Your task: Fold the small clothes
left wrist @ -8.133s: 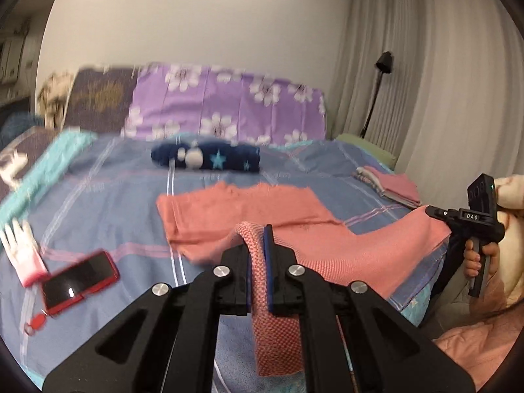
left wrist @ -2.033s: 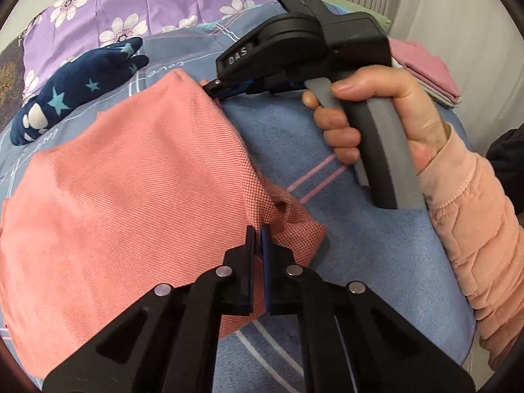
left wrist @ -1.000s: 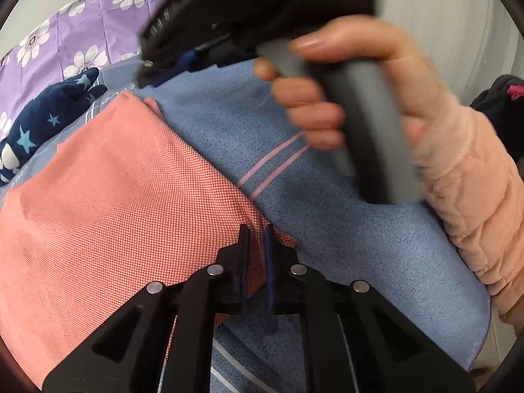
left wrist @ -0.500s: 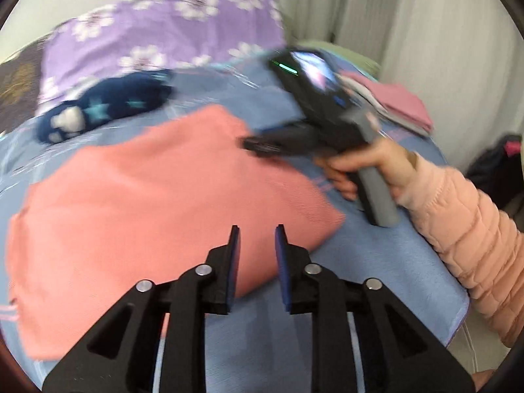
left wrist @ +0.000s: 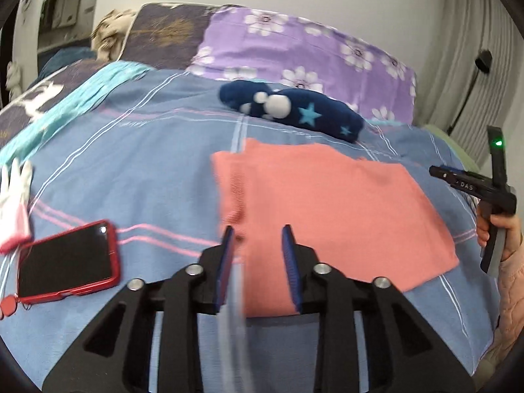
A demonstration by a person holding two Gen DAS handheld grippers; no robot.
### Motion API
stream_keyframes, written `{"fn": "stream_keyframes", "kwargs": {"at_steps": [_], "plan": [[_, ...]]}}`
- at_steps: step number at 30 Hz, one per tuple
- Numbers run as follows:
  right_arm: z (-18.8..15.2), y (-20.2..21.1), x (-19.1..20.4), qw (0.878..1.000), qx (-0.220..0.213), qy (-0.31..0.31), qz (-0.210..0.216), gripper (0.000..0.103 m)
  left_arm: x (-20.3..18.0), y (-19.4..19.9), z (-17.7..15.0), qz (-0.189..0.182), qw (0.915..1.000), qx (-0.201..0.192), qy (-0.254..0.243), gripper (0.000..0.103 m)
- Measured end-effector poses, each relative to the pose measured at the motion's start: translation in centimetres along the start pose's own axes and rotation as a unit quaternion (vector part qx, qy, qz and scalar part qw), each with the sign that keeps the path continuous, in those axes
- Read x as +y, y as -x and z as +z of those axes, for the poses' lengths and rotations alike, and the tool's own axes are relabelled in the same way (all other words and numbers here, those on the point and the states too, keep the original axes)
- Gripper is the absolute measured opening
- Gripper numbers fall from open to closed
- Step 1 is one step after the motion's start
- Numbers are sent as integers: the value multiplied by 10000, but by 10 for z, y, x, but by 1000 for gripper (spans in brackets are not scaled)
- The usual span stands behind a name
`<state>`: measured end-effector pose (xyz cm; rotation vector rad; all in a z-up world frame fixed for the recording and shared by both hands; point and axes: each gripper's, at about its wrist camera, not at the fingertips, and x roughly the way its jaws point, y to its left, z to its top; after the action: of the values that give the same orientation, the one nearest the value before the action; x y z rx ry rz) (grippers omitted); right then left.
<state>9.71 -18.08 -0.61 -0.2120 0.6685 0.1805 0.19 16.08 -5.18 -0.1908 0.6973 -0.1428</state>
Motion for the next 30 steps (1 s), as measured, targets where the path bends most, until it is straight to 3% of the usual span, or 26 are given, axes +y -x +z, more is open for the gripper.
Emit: {"fn": "stream_keyframes", "kwargs": {"at_steps": [3, 6, 13, 18, 26, 28, 30], "plan": [[18, -2, 60, 9980, -69, 472, 425, 54, 23, -2, -7, -264, 9995, 102, 161, 22], [29, -12, 115, 9929, 31, 908, 764, 54, 34, -12, -14, -511, 9980, 273, 235, 22], [51, -45, 211, 9805, 462, 1517, 1161, 55, 54, -31, -19, -895, 9930, 646, 419, 23], [64, -65, 244, 9762, 726, 1545, 1341, 57, 60, -44, -14, -1081, 9902, 808, 358, 30], [91, -107, 285, 9712, 1122, 1668, 1281, 53, 59, -68, -3, -1462, 9830, 1005, 471, 30], [96, -118, 294, 9687, 1249, 1736, 1260, 53, 58, -71, 0, -1446, 9833, 1016, 438, 28], [95, -133, 307, 9632, 1495, 1876, 1211, 53, 57, -75, 1, -1377, 9843, 1024, 401, 13]]}}
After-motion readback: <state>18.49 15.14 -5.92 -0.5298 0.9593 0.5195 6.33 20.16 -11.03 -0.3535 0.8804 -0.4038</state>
